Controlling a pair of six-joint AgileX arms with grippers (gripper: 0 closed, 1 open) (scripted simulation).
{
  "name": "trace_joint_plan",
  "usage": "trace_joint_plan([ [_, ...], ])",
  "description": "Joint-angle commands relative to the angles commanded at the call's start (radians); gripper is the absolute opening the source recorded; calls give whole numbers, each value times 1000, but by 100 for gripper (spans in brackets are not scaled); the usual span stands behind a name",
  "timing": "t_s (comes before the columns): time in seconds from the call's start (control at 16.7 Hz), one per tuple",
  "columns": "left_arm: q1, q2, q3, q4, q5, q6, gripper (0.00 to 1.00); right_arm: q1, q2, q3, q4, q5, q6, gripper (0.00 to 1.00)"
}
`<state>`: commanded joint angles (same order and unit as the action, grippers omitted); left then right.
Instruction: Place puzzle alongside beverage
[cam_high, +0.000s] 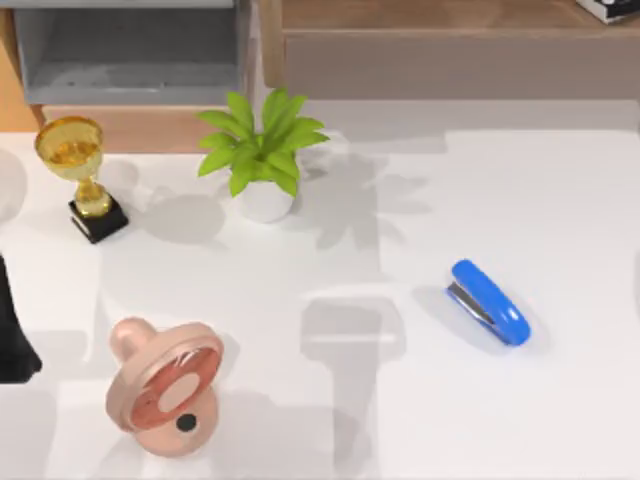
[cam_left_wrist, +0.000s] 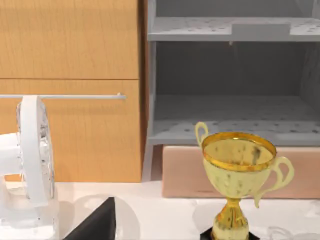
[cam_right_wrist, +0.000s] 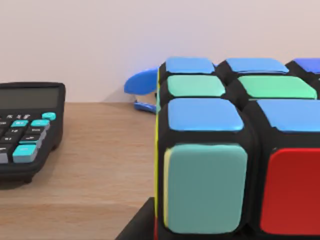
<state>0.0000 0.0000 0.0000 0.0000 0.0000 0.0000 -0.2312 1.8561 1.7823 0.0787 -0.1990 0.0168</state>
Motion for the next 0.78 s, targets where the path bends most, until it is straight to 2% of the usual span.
trace_joint_plan([
  [0.48, 0, 0, 0, 0, 0, 0, 100, 8, -34, 9, -21, 3, 7, 0],
  [0.78, 0, 0, 0, 0, 0, 0, 100, 123, -232, -94, -177, 18, 70, 0],
])
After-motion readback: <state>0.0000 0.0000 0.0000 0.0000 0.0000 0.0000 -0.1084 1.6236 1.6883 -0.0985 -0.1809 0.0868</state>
